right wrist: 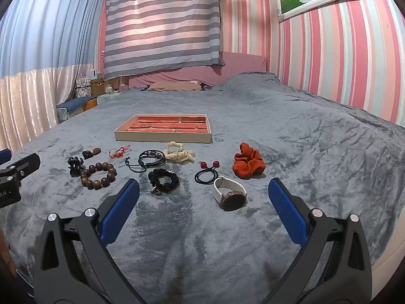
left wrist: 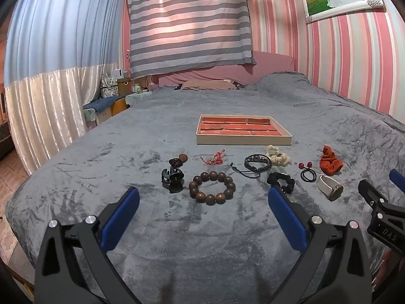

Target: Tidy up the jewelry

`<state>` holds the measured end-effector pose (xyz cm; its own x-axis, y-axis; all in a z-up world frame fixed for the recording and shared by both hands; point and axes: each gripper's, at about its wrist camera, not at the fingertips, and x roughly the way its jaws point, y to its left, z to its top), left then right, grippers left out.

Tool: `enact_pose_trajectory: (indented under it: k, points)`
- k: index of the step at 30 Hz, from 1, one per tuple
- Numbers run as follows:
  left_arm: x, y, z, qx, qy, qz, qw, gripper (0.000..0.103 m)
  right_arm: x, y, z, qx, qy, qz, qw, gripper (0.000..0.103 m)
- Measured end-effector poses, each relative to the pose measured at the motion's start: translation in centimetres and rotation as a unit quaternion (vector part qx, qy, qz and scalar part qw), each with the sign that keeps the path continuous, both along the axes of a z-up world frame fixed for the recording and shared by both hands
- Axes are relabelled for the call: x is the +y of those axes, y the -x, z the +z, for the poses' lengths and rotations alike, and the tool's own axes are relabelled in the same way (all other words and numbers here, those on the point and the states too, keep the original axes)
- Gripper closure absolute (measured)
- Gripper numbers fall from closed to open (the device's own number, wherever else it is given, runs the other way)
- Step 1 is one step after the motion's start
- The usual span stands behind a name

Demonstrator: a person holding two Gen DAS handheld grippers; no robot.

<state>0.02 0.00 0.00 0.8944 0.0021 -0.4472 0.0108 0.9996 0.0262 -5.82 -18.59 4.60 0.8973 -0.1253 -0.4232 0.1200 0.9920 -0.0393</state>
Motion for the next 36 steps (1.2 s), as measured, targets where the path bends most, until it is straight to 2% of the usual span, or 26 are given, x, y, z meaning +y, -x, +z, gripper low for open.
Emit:
enact_pose_trajectory:
  k: [36]
  points:
    - [-0.07,0.08,0.02,-0.003,-0.002,0.0,1.0,0.004,-0.08,0.17,-0.1,0.001,-0.005,0.0,1.0,0.004]
